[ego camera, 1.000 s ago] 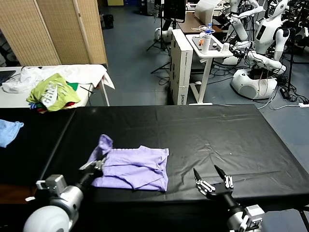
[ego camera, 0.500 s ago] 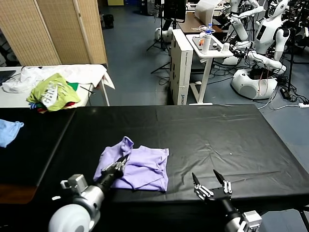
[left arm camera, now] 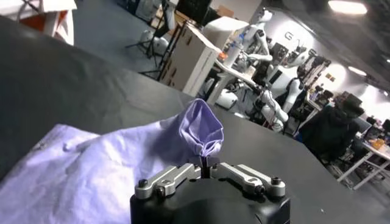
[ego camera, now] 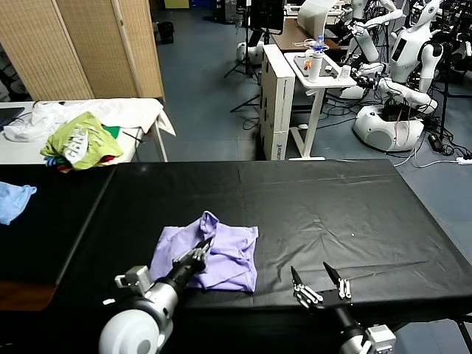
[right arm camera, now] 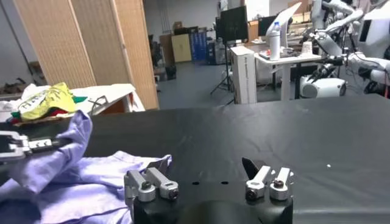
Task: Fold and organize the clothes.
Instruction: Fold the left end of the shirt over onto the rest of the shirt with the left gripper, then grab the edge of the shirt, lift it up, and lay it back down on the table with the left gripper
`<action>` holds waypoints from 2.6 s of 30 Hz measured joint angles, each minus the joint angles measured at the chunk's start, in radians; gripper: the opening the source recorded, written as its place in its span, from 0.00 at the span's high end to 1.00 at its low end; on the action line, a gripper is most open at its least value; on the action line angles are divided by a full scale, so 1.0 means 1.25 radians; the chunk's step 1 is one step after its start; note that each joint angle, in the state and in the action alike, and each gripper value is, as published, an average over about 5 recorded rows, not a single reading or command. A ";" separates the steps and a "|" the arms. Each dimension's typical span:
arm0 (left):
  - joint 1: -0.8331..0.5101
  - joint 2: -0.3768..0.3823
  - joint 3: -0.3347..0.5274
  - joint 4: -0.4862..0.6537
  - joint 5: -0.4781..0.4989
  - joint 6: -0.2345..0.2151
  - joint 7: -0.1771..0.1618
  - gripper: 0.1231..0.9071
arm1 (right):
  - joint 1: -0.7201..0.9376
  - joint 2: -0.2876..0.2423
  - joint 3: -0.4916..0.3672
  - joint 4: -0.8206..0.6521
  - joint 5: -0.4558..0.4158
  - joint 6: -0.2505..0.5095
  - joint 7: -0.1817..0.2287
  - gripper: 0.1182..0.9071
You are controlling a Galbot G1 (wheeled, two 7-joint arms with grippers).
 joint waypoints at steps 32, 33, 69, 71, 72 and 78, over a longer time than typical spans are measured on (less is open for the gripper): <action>0.005 -0.052 0.051 -0.002 0.136 -0.050 0.031 0.00 | 0.118 -0.086 -0.117 -0.058 0.056 -0.091 0.023 0.00; 0.002 -0.042 0.041 -0.004 0.144 -0.054 0.035 0.00 | 0.132 -0.092 -0.128 -0.061 0.067 -0.099 0.030 0.00; 0.069 0.015 -0.103 0.028 0.284 -0.089 0.043 0.00 | 0.538 -0.017 -0.483 -0.269 0.063 -0.222 0.207 0.14; 0.071 0.014 -0.106 0.027 0.284 -0.090 0.043 0.00 | 0.544 -0.010 -0.487 -0.277 0.061 -0.222 0.209 0.24; 0.072 0.014 -0.107 0.026 0.284 -0.090 0.043 0.00 | 0.545 -0.006 -0.488 -0.280 0.059 -0.222 0.211 0.30; 0.076 0.016 -0.116 0.022 0.282 -0.091 0.043 0.00 | 0.545 0.005 -0.489 -0.299 0.055 -0.226 0.215 0.47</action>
